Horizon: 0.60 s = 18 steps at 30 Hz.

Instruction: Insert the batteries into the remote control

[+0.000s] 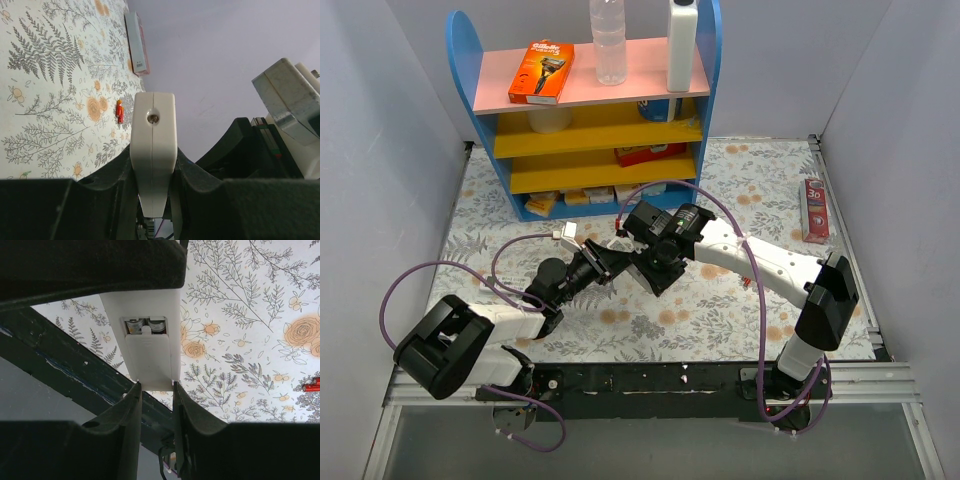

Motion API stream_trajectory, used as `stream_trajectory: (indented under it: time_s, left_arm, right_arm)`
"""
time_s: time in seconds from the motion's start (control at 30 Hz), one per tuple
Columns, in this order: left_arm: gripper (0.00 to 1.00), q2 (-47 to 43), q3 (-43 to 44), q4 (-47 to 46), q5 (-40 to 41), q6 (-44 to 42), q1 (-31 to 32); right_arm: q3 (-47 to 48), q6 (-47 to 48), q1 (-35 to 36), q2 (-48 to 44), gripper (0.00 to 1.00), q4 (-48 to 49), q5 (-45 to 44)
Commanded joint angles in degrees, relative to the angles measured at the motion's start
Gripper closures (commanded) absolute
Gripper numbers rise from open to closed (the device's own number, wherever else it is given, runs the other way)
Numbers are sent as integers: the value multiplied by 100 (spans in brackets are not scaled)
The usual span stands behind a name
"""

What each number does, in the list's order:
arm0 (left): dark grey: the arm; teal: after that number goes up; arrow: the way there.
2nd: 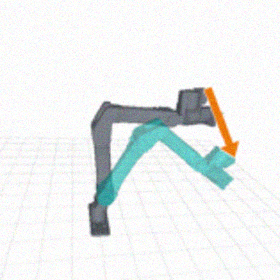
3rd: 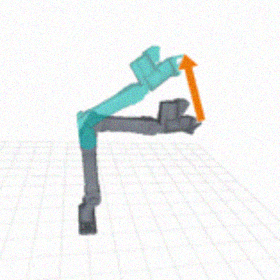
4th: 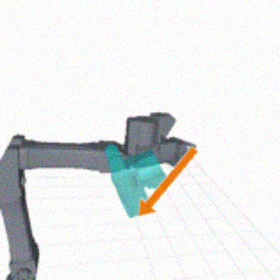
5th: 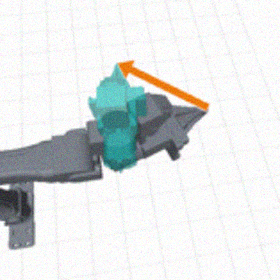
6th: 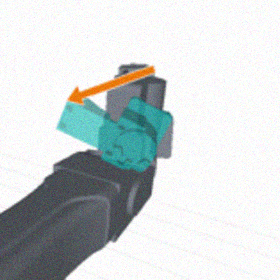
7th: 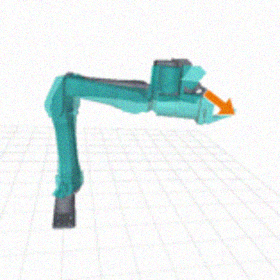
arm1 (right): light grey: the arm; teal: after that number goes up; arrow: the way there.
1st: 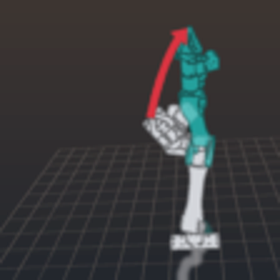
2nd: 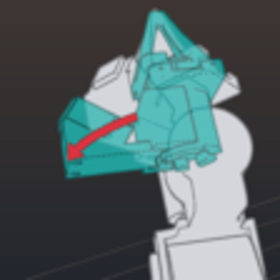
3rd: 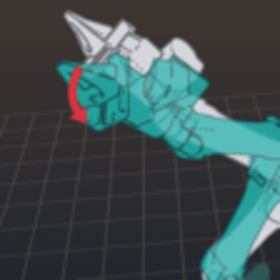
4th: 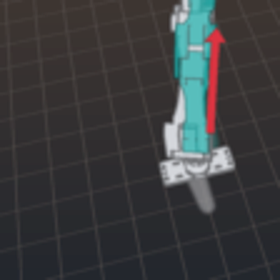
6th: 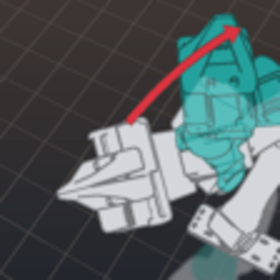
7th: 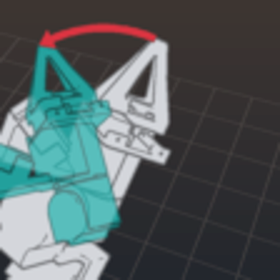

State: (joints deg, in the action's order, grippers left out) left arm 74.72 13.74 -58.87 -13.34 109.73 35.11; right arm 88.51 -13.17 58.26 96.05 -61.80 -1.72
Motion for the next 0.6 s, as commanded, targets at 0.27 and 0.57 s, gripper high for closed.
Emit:
stream_trajectory:
  time_s: [0.27, 0.57]
  left_arm:
    - [97, 34, -38, -511, -46, 294, 39]
    - [97, 113, -38, -546, -46, 329, 39]
  right_arm:
    - [316, -10, 28, 72, 58, -104, 22]
    - [448, 7, 28, 89, 51, -166, -22]
